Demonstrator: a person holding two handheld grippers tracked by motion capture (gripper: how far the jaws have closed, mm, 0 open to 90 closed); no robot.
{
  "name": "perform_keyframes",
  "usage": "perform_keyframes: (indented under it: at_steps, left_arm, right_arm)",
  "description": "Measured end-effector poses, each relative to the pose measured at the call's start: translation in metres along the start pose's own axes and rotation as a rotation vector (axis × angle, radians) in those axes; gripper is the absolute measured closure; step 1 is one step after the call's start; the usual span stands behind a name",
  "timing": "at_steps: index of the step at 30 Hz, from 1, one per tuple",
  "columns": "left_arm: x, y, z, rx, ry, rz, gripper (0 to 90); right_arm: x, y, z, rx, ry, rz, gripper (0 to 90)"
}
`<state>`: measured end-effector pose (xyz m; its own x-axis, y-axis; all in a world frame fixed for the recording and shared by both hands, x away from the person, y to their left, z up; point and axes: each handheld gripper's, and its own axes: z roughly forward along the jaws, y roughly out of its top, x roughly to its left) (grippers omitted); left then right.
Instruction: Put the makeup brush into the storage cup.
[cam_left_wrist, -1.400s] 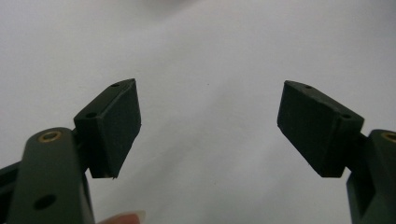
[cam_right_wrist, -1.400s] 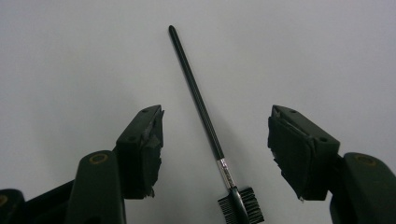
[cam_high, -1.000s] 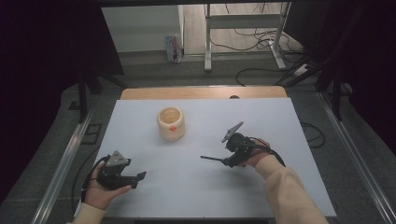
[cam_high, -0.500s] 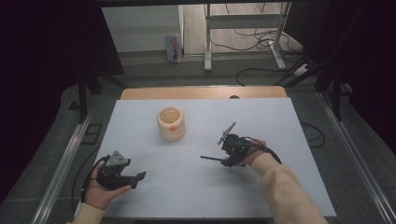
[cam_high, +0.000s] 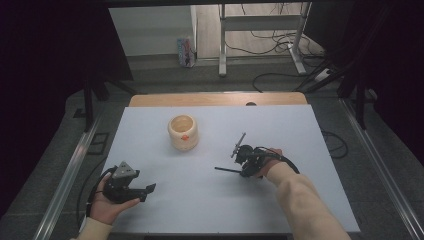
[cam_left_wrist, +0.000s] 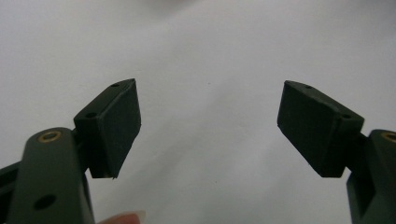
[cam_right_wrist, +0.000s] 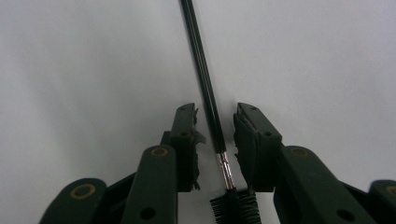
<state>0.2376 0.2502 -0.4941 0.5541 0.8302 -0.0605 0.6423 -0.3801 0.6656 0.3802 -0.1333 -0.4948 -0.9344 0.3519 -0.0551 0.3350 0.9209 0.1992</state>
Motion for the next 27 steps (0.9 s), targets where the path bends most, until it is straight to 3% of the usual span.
perform_keyframes:
  at_steps: [10,20,22,27]
  left_arm:
    - [-0.001,0.0,-0.001,-0.002,0.001,-0.008,21.9]
    - [0.0,0.0,-0.001,-0.006,0.003,-0.011,22.0]
    - [0.0,0.0,-0.001,-0.006,0.006,-0.01,22.0]
    - [0.0,0.0,-0.002,-0.007,0.008,-0.008,22.1]
  right_arm:
    - [-0.003,0.001,0.001,0.006,0.045,-0.021,85.0]
    - [-0.001,0.001,0.0,0.008,0.034,-0.042,85.8]
    - [-0.003,0.0,-0.004,-0.013,0.011,-0.028,85.9]
    - [-0.006,-0.003,-0.014,-0.049,0.027,-0.008,85.9]
